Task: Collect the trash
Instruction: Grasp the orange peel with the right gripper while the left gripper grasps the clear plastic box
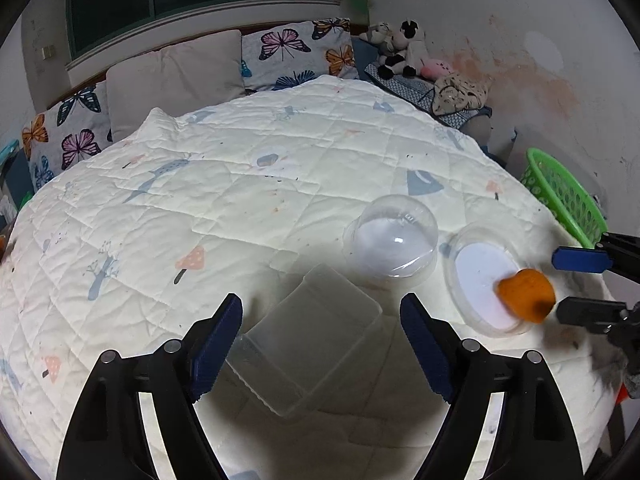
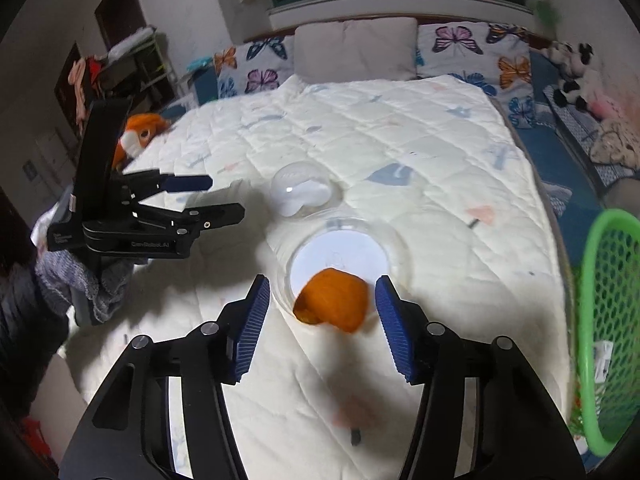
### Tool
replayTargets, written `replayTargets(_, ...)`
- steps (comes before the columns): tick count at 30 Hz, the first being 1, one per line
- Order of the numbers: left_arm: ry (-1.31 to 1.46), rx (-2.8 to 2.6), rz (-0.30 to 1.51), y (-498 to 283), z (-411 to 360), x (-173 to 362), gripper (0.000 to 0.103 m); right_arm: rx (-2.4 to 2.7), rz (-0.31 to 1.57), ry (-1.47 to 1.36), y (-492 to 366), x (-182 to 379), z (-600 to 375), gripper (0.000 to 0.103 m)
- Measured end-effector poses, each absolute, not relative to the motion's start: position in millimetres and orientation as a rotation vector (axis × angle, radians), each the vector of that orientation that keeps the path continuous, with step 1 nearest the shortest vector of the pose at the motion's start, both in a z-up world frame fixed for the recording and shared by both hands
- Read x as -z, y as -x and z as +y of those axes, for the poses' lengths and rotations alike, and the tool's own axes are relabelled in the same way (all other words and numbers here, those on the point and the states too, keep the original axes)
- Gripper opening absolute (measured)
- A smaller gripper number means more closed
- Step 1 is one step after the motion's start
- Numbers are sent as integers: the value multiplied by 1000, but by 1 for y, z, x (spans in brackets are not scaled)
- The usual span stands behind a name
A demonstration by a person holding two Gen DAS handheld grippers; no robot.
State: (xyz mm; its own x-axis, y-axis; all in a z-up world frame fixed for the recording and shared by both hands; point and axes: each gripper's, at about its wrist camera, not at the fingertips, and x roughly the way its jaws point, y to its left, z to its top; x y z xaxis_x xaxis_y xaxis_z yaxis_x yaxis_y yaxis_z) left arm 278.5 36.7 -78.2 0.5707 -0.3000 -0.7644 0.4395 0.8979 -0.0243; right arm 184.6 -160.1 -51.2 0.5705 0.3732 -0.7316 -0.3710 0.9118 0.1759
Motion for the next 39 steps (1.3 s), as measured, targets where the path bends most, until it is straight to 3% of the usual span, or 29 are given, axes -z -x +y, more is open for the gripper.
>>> replayTargets(7,-175,447,854,-281,38,83,78,-404,902,64,-196,70,-143,49)
replayTargets(12,-159,447,848,-284,39,86,72,-382,904,86,-196,72,-141,42)
replayTargets(15,-154,447,840,-283,39,85,63,-375,901,76,-196,72,-142,38)
replayTargets(16,-152,446,840,-284,39,84,54,-374,902,69,-196,71,-144,38)
replayTargets(27,-140,420,827,-275,34,78,47,-347,865,26,-188,56,-160,36)
replayTargets(39,-80,403,789,-251,40,54,45,-295,818,-69,-168,33,-204,36)
